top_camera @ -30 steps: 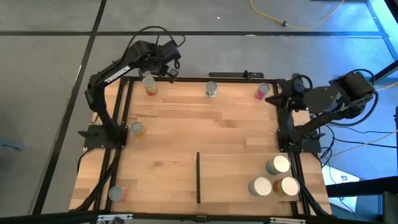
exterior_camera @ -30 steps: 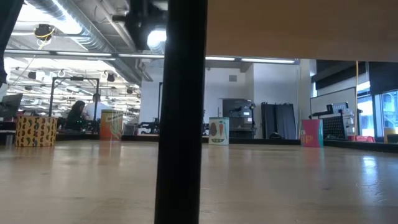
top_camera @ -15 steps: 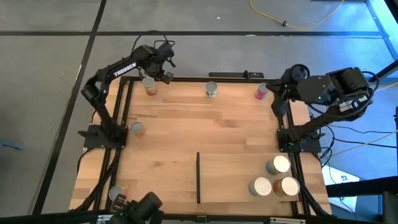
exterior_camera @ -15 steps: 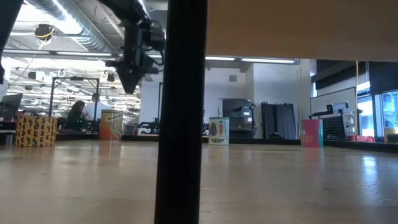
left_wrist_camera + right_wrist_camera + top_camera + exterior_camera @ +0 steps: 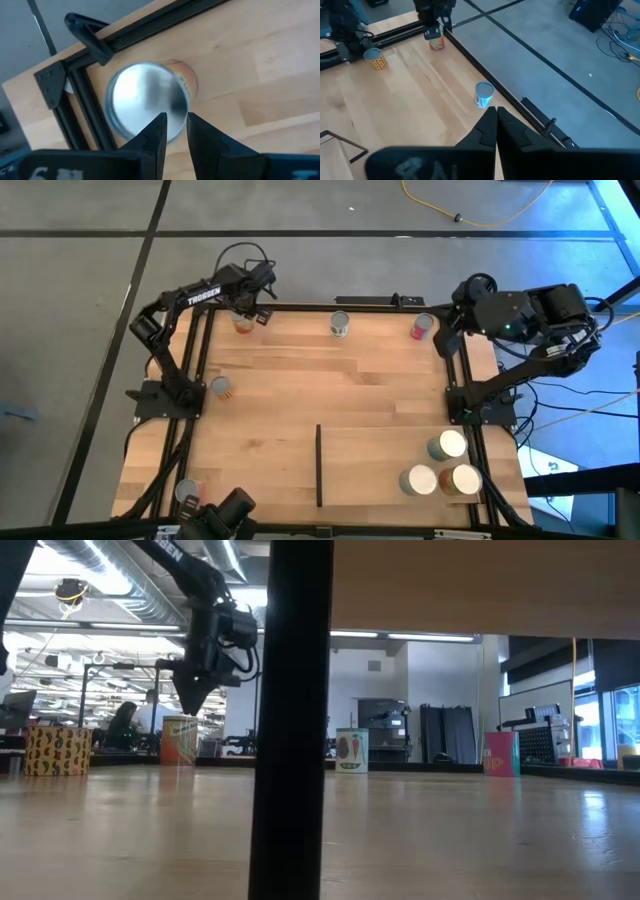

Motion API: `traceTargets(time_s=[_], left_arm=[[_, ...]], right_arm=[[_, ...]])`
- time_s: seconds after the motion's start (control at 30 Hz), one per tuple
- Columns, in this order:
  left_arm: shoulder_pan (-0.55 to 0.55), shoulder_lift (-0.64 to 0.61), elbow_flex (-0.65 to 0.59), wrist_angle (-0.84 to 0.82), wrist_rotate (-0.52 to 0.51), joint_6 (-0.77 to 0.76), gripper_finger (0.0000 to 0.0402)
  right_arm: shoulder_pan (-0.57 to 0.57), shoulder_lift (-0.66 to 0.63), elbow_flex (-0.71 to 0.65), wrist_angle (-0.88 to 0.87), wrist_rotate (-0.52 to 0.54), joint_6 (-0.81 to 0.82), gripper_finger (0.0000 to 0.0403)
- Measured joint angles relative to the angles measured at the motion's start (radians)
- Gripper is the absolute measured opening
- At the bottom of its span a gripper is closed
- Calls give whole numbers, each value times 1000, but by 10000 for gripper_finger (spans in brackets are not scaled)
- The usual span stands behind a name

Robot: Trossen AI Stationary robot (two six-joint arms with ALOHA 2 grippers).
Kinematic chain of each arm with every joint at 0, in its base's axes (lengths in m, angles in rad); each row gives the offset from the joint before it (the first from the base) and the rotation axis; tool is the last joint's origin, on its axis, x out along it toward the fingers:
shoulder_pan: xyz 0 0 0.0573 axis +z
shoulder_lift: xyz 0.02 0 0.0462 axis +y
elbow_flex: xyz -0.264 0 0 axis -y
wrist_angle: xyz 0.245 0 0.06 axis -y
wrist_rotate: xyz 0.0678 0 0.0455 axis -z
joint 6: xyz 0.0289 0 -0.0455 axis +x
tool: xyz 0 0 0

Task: Pick and place cans onto a shelf
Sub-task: Put the canned green beans on the shelf

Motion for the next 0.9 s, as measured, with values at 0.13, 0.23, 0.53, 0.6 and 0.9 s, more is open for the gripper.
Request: traceTargets(time_s=[0.13,0.23,0.53,0.6,0.9], left_arm=[[-1,0,-10,17,25,5,68],[-1,0,-10,35,25,44,68],[2,1,-10,38,26,52,68],[2,2,-15,41,26,52,68],[1,-4,-79,87,37,132,67]], right_arm=[[-18,0,0,0,0,-2,6],[-27,0,0,0,0,-7,6],[-47,0,0,0,-32,-29,6],[-47,0,0,0,-34,-30,6],[-47,0,0,0,-34,-30,6]])
